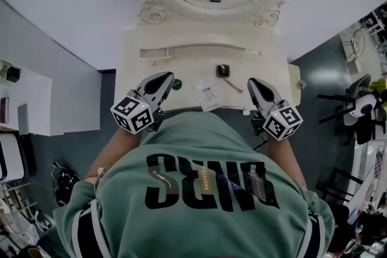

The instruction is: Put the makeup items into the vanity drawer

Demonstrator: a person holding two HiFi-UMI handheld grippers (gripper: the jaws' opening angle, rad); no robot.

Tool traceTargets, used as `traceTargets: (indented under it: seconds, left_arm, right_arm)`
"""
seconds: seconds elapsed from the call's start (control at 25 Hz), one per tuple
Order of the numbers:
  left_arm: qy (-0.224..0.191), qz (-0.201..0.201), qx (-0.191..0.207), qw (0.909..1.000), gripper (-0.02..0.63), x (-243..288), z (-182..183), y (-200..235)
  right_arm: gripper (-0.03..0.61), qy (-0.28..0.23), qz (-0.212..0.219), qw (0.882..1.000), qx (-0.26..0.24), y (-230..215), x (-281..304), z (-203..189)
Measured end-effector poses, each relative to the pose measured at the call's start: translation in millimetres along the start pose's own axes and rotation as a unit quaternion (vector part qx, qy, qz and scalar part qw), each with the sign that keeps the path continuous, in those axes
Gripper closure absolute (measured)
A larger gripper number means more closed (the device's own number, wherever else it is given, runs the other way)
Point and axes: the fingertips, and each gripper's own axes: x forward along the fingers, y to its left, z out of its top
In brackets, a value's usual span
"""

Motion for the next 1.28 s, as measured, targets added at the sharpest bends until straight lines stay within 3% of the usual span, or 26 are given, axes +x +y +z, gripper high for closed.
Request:
traceTargets:
  seconds: [0.36, 0.84, 1.04, 1.28]
  left_arm:
    - [-0.002, 0.045, -0.008, 0.999, 0.617, 35.4, -12.0, -21.2]
    - [0.003, 0.053, -0.021, 0.9983, 0.615, 30.0, -18.9, -2.8]
    - [0.014, 0.046, -0.022, 0.9986, 0.615, 31.4, -29.0, 3.4]
    - [0.045, 0.06, -0.01, 0.9971, 0.615, 30.7, -58.4, 15.6]
  right_arm:
    - [0.569, 0.013, 0.054, 0.998, -0.004, -42.2, 4.5, 2.8]
    - [0.569, 0.04, 0.067, 0.997, -0.01, -33.6, 31.3, -10.5]
    - [0.568, 0.078, 0.067, 0.995, -0.011, -31.6, 42.7, -29.9]
    - [0.49, 0.159, 0.086, 0.983, 0.008, -22.0, 57.7, -86.2]
